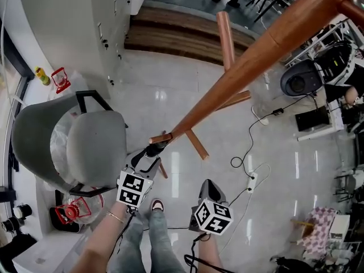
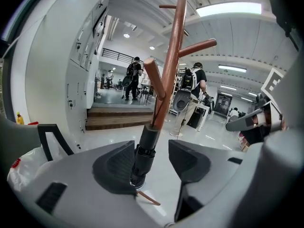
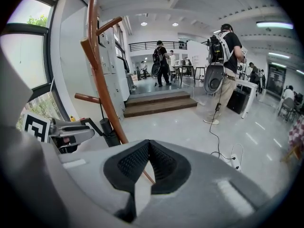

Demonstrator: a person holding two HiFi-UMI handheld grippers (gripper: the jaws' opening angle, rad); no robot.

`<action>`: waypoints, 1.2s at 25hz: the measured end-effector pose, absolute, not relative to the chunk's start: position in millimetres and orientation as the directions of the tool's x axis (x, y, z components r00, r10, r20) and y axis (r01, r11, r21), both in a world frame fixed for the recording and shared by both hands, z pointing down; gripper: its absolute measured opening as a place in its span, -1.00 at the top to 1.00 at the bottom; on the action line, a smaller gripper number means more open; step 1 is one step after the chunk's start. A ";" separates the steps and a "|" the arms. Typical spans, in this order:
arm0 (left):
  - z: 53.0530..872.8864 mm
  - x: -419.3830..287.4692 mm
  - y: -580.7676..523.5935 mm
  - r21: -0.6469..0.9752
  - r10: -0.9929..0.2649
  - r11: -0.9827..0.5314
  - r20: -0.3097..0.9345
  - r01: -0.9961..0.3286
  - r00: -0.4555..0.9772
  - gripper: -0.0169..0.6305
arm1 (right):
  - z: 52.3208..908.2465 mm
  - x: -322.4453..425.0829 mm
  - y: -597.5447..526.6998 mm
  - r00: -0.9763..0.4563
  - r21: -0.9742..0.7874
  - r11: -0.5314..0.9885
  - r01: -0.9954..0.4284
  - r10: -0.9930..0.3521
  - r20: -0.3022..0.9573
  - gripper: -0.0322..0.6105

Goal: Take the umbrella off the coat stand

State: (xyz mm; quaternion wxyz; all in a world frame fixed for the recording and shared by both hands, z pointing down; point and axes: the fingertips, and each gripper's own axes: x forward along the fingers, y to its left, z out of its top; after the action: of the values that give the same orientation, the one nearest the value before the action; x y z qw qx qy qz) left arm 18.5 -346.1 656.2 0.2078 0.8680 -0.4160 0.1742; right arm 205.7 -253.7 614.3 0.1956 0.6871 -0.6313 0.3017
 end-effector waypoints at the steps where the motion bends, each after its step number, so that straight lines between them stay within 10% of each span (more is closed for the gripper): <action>1: 658.4 21.4 -348.6 0.214 -0.650 -0.569 0.475 -0.794 0.594 0.30 | 615.7 207.6 -252.2 0.021 -0.114 -0.129 -0.985 -0.748 0.664 0.89; 30: 674.9 55.4 -397.0 0.161 -0.720 -0.539 0.421 -0.827 0.551 0.27 | 657.7 246.2 -225.8 0.045 -0.124 -0.189 -0.974 -0.699 0.714 0.89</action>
State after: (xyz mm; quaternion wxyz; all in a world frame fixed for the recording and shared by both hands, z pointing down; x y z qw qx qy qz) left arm 55.4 -397.0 674.9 0.1732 0.8635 -0.4480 0.1537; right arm 246.2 -225.8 657.7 0.2039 0.6934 -0.6032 0.3372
